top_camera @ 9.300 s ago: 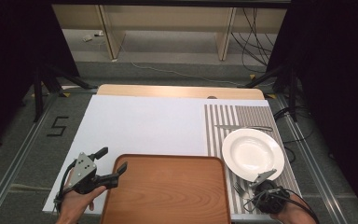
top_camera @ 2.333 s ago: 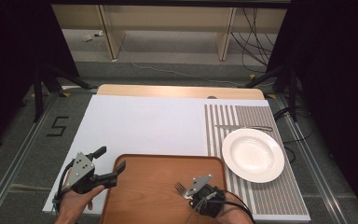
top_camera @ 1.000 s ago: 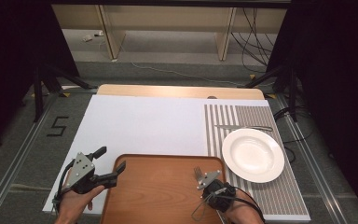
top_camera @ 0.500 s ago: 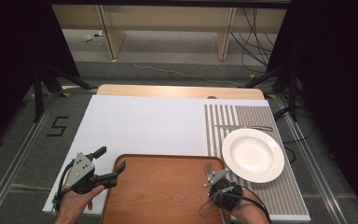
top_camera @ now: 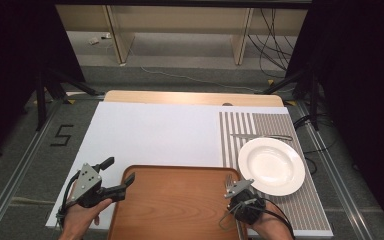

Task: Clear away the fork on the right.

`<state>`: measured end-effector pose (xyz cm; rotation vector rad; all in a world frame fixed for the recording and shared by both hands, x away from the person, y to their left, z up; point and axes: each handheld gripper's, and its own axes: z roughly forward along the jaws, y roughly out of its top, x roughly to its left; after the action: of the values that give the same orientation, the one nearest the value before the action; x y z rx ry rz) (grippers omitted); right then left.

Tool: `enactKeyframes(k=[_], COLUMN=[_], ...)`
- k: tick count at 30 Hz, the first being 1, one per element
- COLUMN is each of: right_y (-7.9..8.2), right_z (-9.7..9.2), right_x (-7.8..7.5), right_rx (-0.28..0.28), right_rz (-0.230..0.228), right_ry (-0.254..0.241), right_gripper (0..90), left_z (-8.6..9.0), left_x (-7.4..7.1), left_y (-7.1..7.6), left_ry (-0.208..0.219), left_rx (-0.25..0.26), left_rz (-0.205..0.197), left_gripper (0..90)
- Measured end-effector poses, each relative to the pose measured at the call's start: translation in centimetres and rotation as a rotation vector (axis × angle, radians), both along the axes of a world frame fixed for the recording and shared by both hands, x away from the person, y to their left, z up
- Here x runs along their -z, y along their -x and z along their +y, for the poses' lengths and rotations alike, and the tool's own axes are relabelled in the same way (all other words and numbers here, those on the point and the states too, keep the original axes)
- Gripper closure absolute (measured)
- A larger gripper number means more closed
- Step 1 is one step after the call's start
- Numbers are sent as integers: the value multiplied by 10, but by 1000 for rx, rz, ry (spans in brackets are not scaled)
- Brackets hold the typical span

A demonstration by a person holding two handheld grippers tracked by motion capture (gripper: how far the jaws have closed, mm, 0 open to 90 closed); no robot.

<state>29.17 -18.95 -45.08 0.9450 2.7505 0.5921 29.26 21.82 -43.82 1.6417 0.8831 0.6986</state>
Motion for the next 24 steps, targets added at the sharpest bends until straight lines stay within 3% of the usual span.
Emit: enactKeyframes(k=[10,15,16,17,19,24], right_y=[1,3,1,2,2,2], right_z=[0,3,1,1,1,-3], right_x=[-5,-11,-12,-15,-17,-24], right_rx=[-2,56,12,30,42,74], right_rz=[-15,-52,-74,-63,-116,-196], right_ry=[-76,-127,-165,-179,-213,-305], right_gripper=[782,623,599,571,500,413], left_z=[0,0,0,0,0,0], left_x=[0,0,0,0,0,0], left_y=[0,0,0,0,0,0], left_ry=[1,2,2,1,2,2], left_rx=[1,2,2,2,2,2], left_rz=[0,-1,-1,-1,0,-1], left_gripper=[172,172,172,172,172,172])
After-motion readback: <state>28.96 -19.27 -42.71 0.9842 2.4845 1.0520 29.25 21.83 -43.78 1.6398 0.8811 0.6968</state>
